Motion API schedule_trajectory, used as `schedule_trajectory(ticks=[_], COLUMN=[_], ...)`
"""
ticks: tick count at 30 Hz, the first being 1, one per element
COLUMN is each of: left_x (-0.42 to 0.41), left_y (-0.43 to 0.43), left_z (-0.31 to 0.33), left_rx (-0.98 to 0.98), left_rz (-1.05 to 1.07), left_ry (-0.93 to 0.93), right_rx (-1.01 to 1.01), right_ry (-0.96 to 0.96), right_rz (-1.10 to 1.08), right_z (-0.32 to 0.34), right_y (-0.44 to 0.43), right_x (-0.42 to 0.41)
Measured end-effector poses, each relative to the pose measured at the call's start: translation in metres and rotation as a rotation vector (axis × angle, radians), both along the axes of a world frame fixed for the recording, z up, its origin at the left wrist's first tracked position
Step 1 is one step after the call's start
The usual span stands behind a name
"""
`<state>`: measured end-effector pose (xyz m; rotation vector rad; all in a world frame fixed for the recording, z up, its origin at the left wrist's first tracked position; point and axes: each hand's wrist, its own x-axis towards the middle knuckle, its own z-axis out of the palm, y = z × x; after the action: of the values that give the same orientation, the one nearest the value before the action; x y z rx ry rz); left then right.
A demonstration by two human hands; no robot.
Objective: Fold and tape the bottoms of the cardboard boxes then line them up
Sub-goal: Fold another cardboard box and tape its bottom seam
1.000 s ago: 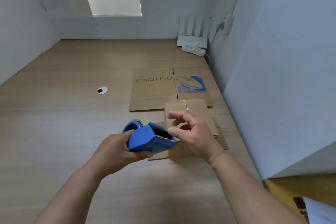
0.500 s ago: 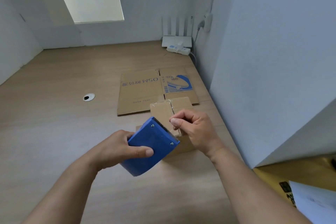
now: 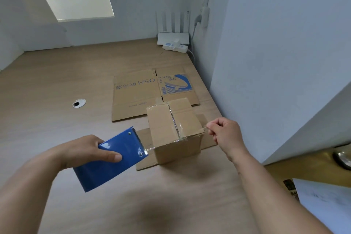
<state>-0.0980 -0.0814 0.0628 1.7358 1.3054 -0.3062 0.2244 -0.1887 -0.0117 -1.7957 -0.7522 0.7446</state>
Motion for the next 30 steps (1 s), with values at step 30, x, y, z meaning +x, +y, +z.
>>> schedule_trajectory(ticks=[30], left_x=[0.037], left_y=[-0.001], left_z=[-0.06], left_rx=[0.021], left_rz=[0.131], left_ry=[0.049], right_rx=[-0.179], right_ry=[-0.486], right_rz=[0.001], right_z=[-0.023], right_y=[0.015], right_x=[-0.006])
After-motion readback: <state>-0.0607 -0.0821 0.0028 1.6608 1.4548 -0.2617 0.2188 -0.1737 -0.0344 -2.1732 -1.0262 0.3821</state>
